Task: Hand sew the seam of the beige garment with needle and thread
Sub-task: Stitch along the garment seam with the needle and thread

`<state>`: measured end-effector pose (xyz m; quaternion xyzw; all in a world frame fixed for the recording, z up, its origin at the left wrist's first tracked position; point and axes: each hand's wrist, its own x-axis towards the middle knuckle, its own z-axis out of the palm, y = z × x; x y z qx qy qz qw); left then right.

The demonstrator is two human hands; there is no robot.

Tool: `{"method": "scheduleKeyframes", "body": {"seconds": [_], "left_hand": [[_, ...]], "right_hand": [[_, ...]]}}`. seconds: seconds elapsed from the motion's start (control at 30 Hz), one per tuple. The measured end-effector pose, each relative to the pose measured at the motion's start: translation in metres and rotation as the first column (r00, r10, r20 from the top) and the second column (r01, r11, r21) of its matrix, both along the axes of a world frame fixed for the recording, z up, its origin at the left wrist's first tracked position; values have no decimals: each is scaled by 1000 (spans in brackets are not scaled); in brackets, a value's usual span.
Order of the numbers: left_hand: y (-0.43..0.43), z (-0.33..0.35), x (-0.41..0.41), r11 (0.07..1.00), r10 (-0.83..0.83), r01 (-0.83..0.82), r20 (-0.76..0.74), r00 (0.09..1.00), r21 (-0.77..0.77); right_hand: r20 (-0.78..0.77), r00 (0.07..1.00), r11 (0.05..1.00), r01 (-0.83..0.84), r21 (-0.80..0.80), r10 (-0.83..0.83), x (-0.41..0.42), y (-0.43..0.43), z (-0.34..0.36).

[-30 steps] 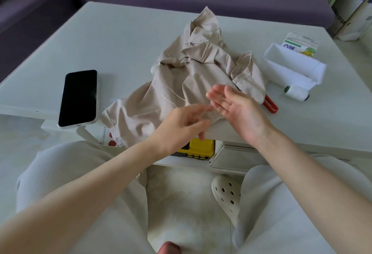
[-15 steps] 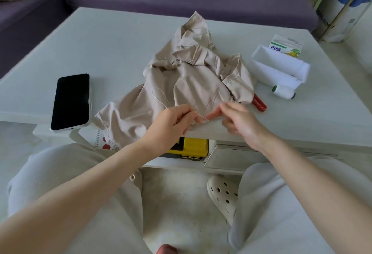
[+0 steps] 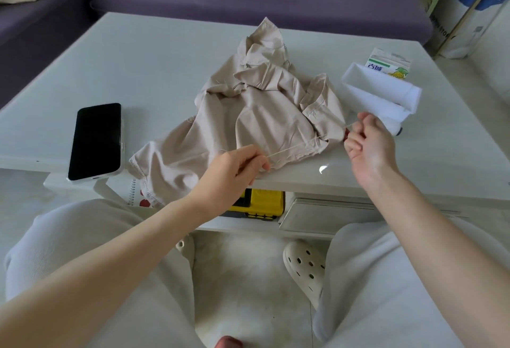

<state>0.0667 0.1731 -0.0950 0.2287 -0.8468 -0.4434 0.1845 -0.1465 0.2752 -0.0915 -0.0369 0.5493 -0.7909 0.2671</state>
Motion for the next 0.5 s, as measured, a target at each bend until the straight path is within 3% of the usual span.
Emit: {"method": "scheduleKeyframes", "body": {"seconds": [0.03,0.1,0.17,0.27,0.37,0.5], "left_hand": [[0,-1,0,1000,-2,2,-1,1000,-11],[0,-3,-2,999,-10,9,-6,1000,-30],[0,-5,-4,999,-15,14,-9,1000,-49],[0,-9,-6,996,-31,30,-15,999,-84],[-1,-14,-8,990,-44,40,-20,999,-137],[-1,-18,-9,966,-46,44,-2,999,-254]], "right_hand": [[-186,982,990,8,141,18,2,0,-6],[-521,840,936,52,349,148,9,0,-18],[-632,725,918,0,396,273,22,1,-20],[-629,627,883,-244,402,459,46,4,-14],[-552,521,758,-417,501,651,67,6,-13],[-446,514,677,-487,552,733,72,1,-9]]}}
